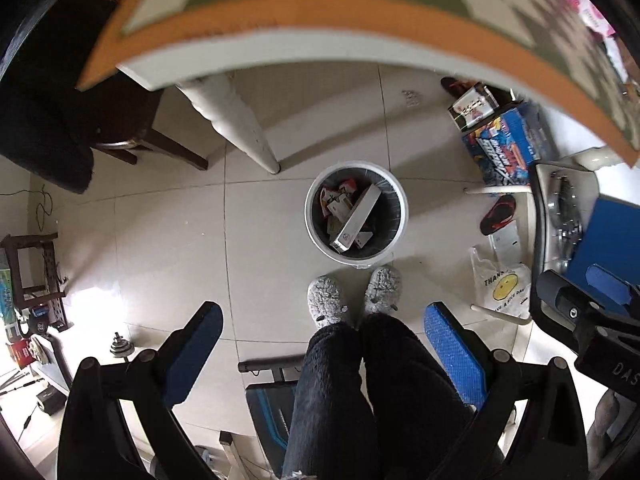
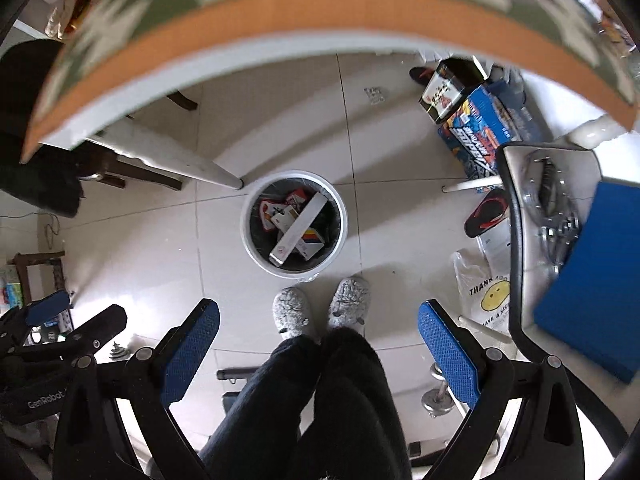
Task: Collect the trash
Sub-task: 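Move both tools back over the table toward the rice bag and packet, then grasp the blue-green rice bag with the left tool while the right tool grasps the light blue packet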
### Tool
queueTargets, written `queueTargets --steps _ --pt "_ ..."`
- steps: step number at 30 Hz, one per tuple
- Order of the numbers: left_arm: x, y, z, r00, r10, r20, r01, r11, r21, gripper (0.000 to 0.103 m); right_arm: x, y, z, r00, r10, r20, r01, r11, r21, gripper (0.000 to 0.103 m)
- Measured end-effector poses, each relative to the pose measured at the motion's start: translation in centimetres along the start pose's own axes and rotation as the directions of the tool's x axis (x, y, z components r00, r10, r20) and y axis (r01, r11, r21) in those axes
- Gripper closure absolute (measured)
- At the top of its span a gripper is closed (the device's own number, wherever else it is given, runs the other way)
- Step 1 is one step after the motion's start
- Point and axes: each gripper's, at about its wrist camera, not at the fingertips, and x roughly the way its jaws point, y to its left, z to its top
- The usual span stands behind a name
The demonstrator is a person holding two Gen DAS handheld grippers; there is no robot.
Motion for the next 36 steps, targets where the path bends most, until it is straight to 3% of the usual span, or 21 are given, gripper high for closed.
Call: queueTargets --steps 5,9,14,18,20,24,31,36 --pt "-5.4 0.0 0.4 0.997 -0.003 0.078 0.004 1.000 -0.009 0.000 -6.4 1.0 -0.5 0.999 0.024 0.031 -0.024 1.000 0.016 0.003" --pt "-9.4 0.1 2.4 0.984 0.003 0.180 0.002 1.000 -0.028 0.000 -11.0 1.5 0.5 0.995 0.052 0.084 -0.056 0.997 0.046 0.003" --pt "-14.4 -0.2 7.8 0.943 0.057 0.327 -0.044 0.998 -0.045 0.000 -16.0 1.0 4.4 0.980 0.095 0.177 -0.114 0.988 0.100 0.002" --pt "-16.5 -1.1 13.2 0.914 0.115 0.389 -0.099 0.993 -0.062 0.000 -18.2 -0.4 9.7 0.968 0.107 0.228 -0.137 0.983 0.120 0.002" --pt "-17.2 -2.0 16.7 0.904 0.131 0.407 -0.111 0.991 -0.072 0.000 -18.8 -1.9 13.4 0.965 0.116 0.233 -0.152 0.979 0.138 0.002" --pt "-17.4 -4.1 25.0 0.906 0.151 0.396 -0.118 0.987 -0.106 0.000 -19.1 -6.0 23.2 0.963 0.125 0.237 -0.168 0.972 0.166 0.002" --pt "-14.9 -7.1 39.4 0.959 0.096 0.266 -0.046 0.981 -0.190 0.000 -15.7 -12.9 43.3 0.973 0.116 0.202 -0.163 0.958 0.235 0.002" --pt "-11.6 -8.2 48.1 0.979 0.039 0.200 0.016 0.964 -0.267 0.000 -10.7 -15.5 56.2 0.982 0.110 0.151 -0.146 0.955 0.256 0.003"
